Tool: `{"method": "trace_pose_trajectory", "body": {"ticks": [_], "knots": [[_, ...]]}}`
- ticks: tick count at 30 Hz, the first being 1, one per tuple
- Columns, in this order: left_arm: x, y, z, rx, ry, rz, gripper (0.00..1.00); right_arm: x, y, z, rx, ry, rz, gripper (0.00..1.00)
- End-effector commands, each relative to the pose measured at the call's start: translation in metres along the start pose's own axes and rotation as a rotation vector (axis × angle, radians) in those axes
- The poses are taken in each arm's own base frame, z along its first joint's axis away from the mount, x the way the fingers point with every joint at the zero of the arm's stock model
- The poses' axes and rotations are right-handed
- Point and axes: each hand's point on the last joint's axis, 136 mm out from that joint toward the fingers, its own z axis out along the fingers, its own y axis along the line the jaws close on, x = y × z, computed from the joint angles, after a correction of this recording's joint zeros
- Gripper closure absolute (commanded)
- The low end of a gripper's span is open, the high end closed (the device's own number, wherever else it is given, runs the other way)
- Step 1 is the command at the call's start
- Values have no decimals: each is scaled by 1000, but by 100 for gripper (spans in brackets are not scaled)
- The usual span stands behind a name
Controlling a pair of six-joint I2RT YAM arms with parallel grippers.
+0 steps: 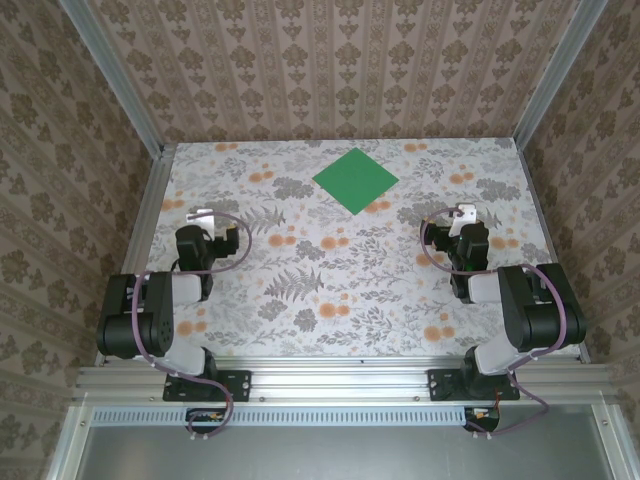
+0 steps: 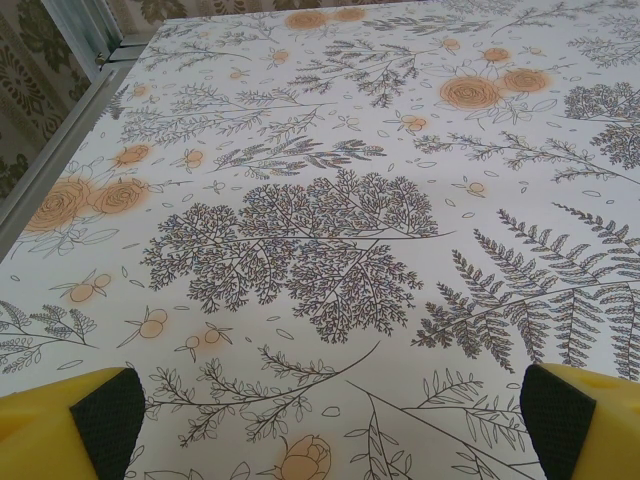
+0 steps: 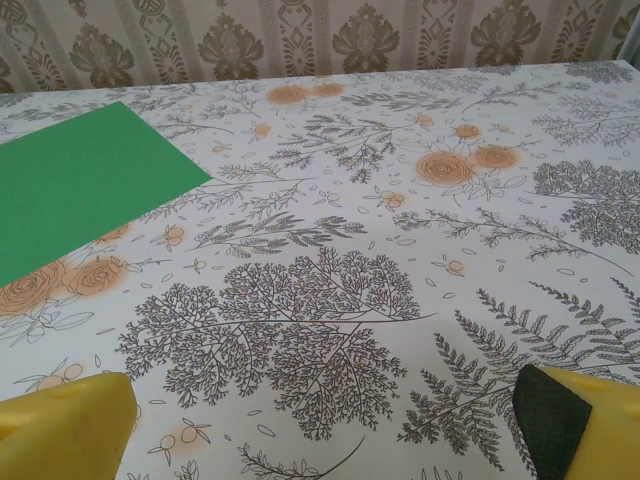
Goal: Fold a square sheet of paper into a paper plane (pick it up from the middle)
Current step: Move the square sheet of paper to the center of the table.
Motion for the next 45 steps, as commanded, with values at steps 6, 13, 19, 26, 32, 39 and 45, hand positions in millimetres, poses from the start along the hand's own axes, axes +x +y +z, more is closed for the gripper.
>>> {"method": "trace_pose_trajectory", "body": {"ticks": [6, 13, 19, 26, 32, 39, 45], "knots": [[-11, 1, 3, -1, -30, 23, 0, -4, 7, 2, -29, -7, -11, 0], [-12, 3, 2, -1, -37, 10, 0, -8, 22, -2, -113, -22, -52, 0], [-38, 25, -6, -64, 38, -57, 0, -45, 19, -26, -34, -57, -69, 0], [-61, 22, -16, -61, 94, -199, 0, -96, 21, -36, 9, 28, 226, 0], [-87, -25, -23, 39, 134, -137, 0, -104, 58, -8, -123, 244, 328, 0], [-108, -59, -34, 168, 153, -197, 0, -85, 109, 36, -245, 429, 380, 0], [-110, -78, -39, 270, 161, -262, 0, -48, 120, 75, 33, 526, 156, 0]]}}
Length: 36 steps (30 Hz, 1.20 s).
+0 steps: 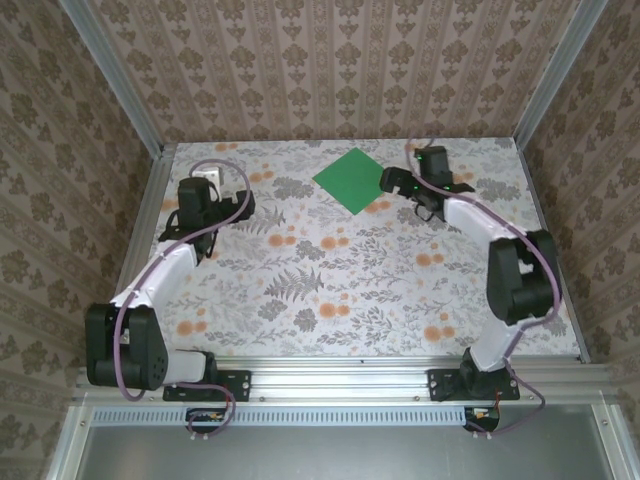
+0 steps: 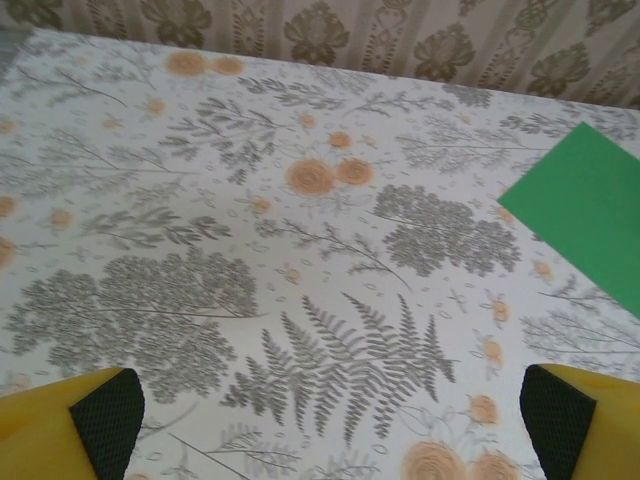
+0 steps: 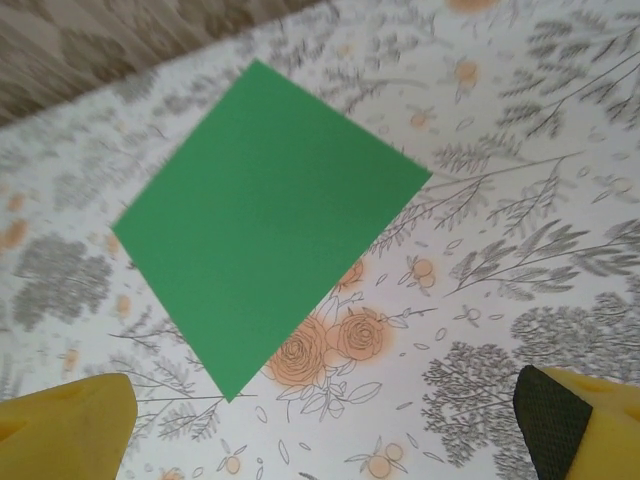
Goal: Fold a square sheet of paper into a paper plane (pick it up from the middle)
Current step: Move the square sheet of paper to the center of the table.
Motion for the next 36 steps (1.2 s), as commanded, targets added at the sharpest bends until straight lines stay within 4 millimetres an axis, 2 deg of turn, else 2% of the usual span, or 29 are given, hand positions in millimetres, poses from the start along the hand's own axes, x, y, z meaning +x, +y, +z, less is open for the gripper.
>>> {"method": "trace_pose_trajectory", "body": {"ticks": [1, 9, 15, 19, 24, 28, 32, 36], "knots": [[-1, -17, -7, 80, 21, -55, 0, 14, -11, 17, 238, 60, -91, 0], [14, -22, -7, 111, 59, -61, 0, 38, 2, 77, 390, 210, -231, 0], [21, -27, -6, 143, 80, -75, 0, 45, -1, 99, 459, 249, -263, 2], [22, -26, -4, 134, 82, -96, 0, 56, -1, 106, 485, 267, -304, 2], [22, -26, -4, 134, 82, -113, 0, 72, 1, 105, 496, 321, -352, 2], [27, -27, -3, 134, 113, -119, 0, 90, 1, 95, 505, 393, -389, 2], [34, -28, -2, 144, 133, -129, 0, 113, 4, 75, 524, 450, -450, 1], [42, -25, -2, 132, 148, -140, 0, 144, 6, 45, 543, 482, -489, 1]]}}
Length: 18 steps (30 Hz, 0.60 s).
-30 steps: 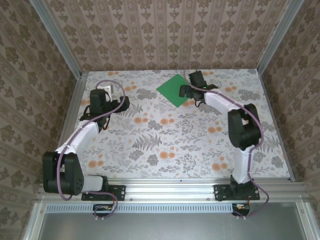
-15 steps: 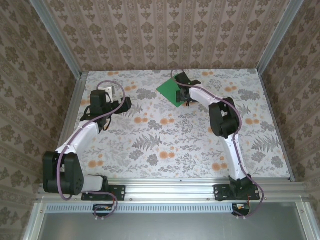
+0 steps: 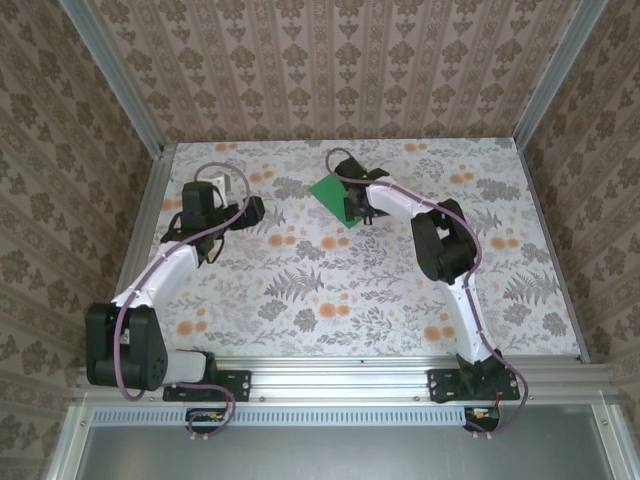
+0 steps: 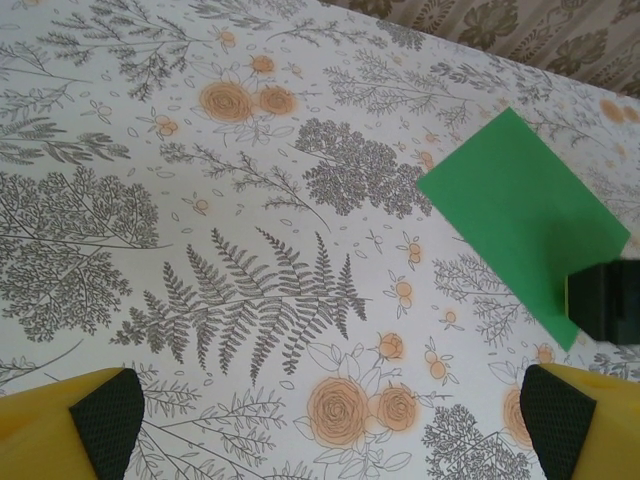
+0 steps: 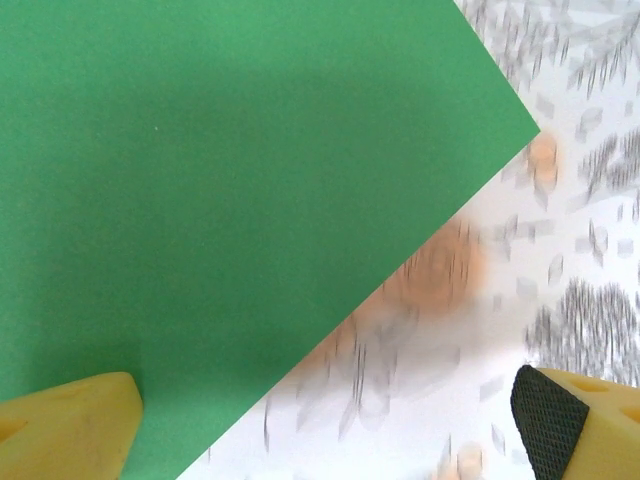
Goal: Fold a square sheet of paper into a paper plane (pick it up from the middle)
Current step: Move the square sheet of paper to the center of the table.
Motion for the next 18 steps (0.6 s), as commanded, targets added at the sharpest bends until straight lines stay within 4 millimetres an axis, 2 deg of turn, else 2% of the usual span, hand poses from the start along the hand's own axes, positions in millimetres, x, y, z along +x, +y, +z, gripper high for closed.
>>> {"method": "trace_pose_trajectory", "body": {"ticks": [1, 8, 11, 12, 14, 18], "knots": [[17, 2, 1, -2, 43, -34, 0, 69, -6, -14, 85, 144, -122, 0], [34, 20, 3, -79, 58, -63, 0, 157, -10, -53, 159, 192, -151, 0], [39, 24, 2, -99, 58, -80, 0, 183, 4, -68, 111, 230, -191, 0], [41, 24, 2, -99, 62, -85, 0, 184, 11, -75, 82, 238, -213, 0], [43, 23, 2, -92, 69, -96, 0, 172, 16, -89, 54, 212, -236, 0], [50, 23, 0, -84, 86, -114, 0, 120, 19, -117, -33, 94, -206, 0]]}}
